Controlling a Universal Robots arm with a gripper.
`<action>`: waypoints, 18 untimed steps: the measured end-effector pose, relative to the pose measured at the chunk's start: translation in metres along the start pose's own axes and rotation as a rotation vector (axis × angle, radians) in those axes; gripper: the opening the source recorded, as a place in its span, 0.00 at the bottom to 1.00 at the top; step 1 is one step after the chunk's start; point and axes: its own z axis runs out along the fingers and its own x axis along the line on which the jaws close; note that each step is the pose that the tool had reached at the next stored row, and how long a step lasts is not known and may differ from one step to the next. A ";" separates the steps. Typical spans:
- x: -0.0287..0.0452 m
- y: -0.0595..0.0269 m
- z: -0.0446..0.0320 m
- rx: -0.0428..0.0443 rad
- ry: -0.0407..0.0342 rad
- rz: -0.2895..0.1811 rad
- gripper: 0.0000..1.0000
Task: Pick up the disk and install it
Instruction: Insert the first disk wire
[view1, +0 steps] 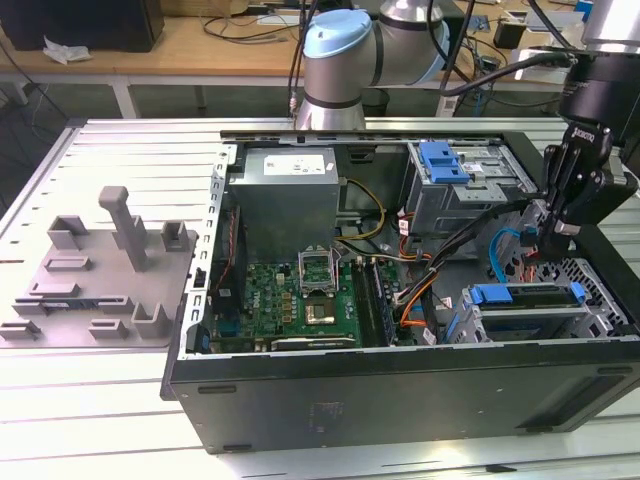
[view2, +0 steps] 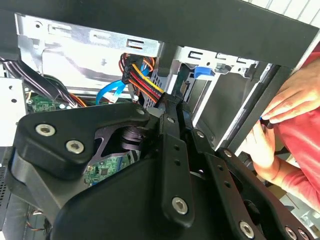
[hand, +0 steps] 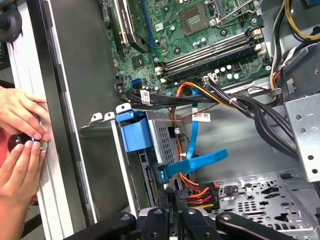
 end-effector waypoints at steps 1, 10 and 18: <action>0.0008 0.0005 0.0003 0.0012 -0.0021 0.000 0.17; 0.0098 0.0036 0.0038 0.0172 -0.0352 -0.008 0.17; 0.0178 0.0039 0.0069 0.0309 -0.0493 -0.027 0.17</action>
